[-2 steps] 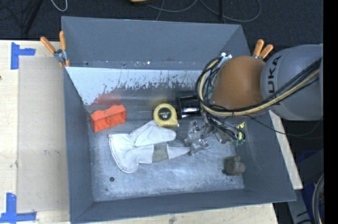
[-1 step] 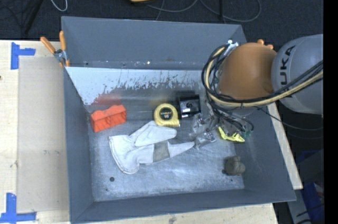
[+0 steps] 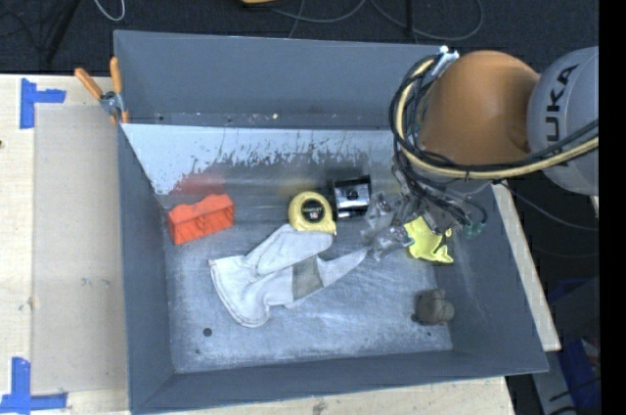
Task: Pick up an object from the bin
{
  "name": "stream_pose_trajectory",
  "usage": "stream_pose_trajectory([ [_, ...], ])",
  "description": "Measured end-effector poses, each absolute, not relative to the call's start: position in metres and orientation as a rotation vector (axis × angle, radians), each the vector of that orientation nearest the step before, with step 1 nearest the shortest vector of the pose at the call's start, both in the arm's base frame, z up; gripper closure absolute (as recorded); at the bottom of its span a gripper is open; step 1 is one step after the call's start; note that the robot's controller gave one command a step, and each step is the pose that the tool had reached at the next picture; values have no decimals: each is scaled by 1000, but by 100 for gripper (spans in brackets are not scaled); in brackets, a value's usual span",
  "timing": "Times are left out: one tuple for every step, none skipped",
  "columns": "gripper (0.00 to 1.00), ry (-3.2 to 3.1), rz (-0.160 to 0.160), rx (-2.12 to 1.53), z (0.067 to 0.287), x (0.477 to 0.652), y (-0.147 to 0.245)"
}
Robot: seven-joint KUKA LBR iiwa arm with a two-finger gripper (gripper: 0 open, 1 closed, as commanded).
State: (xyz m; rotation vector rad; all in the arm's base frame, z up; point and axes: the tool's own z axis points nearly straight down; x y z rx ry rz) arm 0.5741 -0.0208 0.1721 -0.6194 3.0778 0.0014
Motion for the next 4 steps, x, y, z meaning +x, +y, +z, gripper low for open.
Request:
stream_pose_trajectory([
  [100, 3043, 2, -781, 214, 580, -27],
  [100, 2928, 1, -1135, 247, 571, -17],
  [100, 2908, 1, -1185, 254, 569, -14],
  [100, 2840, 6, -1350, 242, 558, -25],
])
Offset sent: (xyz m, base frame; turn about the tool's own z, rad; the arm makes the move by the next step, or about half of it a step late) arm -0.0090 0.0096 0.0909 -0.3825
